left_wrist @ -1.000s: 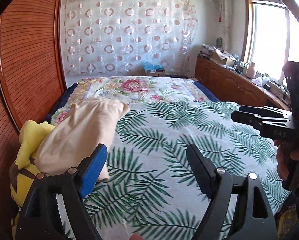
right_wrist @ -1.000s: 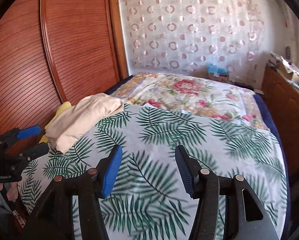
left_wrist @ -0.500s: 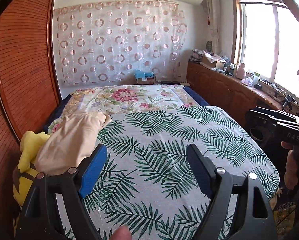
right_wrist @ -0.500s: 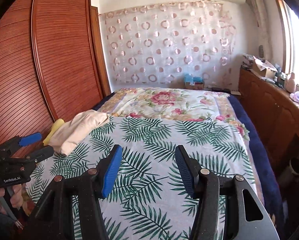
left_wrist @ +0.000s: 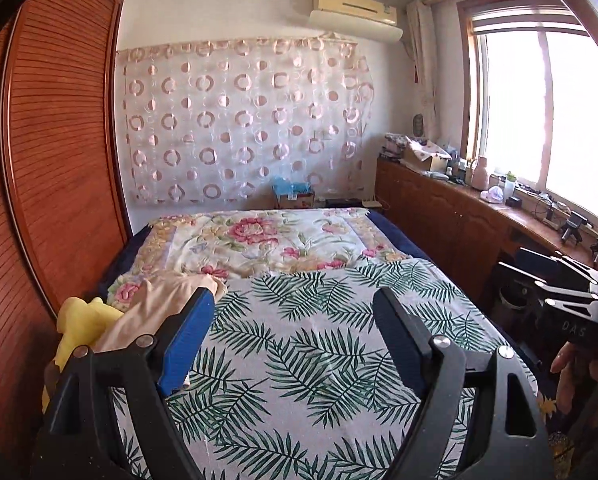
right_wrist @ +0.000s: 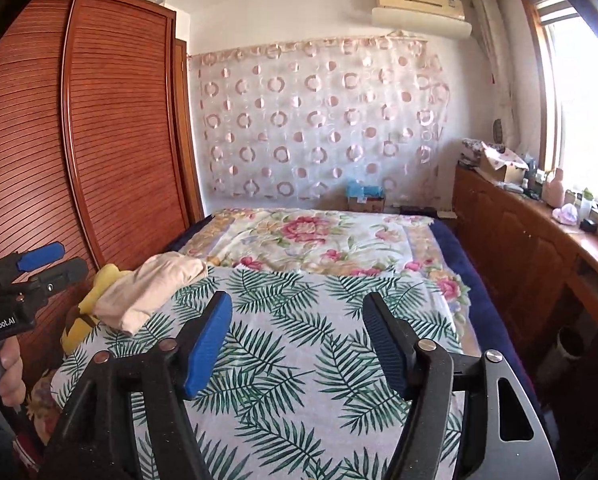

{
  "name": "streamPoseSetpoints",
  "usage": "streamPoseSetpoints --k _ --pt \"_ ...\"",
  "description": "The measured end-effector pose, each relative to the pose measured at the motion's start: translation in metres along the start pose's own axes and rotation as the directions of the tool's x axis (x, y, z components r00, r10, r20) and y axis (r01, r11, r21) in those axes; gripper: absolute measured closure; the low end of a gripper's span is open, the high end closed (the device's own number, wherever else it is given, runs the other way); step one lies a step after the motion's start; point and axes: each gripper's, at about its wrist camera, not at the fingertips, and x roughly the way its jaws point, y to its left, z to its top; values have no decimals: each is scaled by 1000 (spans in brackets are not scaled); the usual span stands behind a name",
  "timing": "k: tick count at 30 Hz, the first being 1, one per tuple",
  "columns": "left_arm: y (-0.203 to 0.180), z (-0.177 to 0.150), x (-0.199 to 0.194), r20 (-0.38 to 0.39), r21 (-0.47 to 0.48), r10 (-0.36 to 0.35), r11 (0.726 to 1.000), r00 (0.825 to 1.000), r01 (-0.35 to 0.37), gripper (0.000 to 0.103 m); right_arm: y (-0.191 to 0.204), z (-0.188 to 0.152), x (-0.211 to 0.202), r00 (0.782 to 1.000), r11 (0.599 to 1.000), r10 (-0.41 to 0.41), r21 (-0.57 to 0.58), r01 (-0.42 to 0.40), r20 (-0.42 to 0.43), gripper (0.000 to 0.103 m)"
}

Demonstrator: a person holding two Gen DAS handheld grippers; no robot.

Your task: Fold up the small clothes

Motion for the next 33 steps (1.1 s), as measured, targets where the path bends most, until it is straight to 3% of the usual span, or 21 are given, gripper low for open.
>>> streamPoseSetpoints --k 7,33 --pt "-2 3 -10 32 -4 6 1000 999 -6 21 6 -12 -14 999 1000 -11 9 11 51 32" --pt "7 -1 -13 32 -8 18 1000 999 -18 21 2 -12 -14 998 1000 -24 10 23 56 32"
